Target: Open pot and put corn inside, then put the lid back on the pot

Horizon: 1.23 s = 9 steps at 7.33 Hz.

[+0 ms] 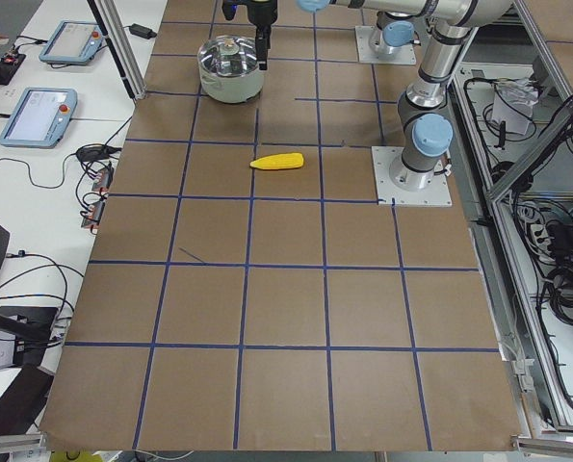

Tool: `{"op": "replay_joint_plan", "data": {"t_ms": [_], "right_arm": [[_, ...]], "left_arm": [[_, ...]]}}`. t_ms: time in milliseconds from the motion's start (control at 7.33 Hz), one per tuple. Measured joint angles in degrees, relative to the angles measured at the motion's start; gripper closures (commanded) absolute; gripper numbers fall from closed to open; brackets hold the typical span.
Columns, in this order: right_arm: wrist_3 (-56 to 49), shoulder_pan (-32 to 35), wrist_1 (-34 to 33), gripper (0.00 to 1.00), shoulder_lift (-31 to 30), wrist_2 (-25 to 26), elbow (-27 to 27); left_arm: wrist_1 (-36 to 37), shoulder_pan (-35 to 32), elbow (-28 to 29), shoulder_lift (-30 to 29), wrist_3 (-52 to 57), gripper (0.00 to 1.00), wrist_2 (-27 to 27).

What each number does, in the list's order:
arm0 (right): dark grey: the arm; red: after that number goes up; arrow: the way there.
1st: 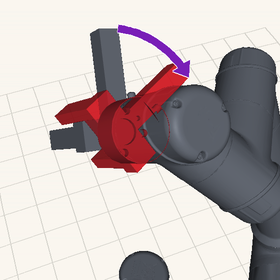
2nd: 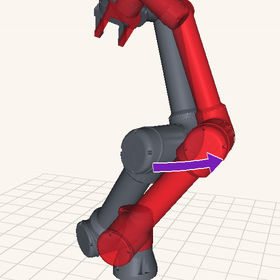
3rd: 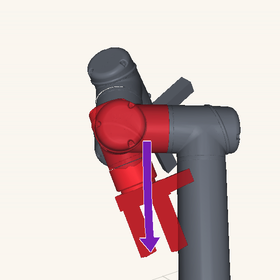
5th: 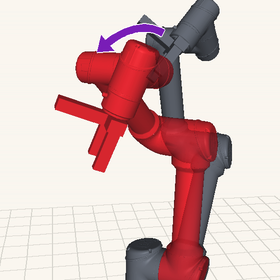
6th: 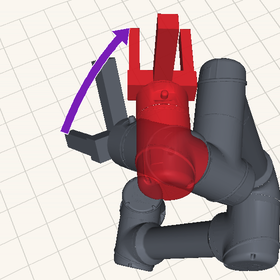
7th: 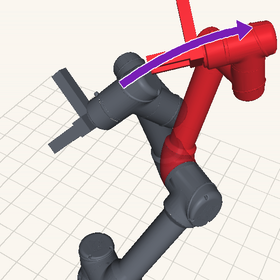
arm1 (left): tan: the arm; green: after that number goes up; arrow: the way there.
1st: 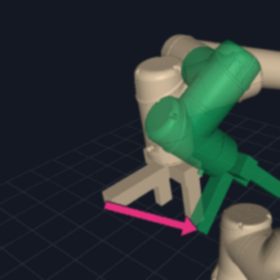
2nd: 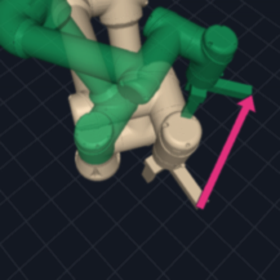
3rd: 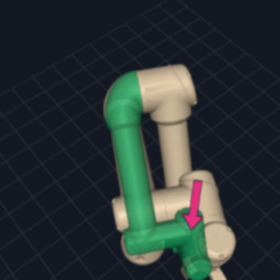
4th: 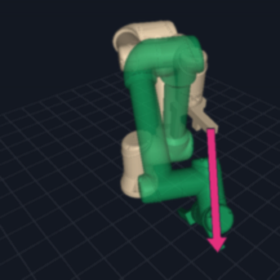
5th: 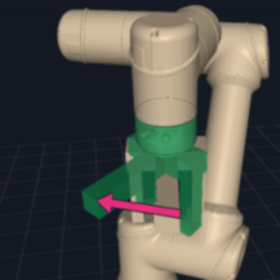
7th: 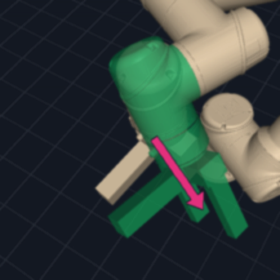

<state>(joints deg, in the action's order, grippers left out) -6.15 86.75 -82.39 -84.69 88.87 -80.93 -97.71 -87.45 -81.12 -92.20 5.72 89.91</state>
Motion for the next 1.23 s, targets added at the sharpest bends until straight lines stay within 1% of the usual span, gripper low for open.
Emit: {"op": "replay_joint_plan", "data": {"t_ms": [545,818,955,1227], "right_arm": [[-0.1,0.4,0.2,0.0,-0.3,0.0,-0.1],[0.6,3.3,-1.3,0.0,0.6,0.0,1.7],[2.1,6.1,-3.0,0.0,2.8,0.0,3.9],[9.2,11.7,-5.2,0.01,10.1,0.1,10.2]], "left_arm": [[0.0,0.0,0.0,0.0,0.0,0.0,0.2],[0.0,0.0,0.1,0.0,0.0,0.0,0.2],[0.1,0.0,0.1,0.0,0.0,0.0,0.2],[0.1,0.0,0.1,0.0,0.0,0.0,0.2]]}}
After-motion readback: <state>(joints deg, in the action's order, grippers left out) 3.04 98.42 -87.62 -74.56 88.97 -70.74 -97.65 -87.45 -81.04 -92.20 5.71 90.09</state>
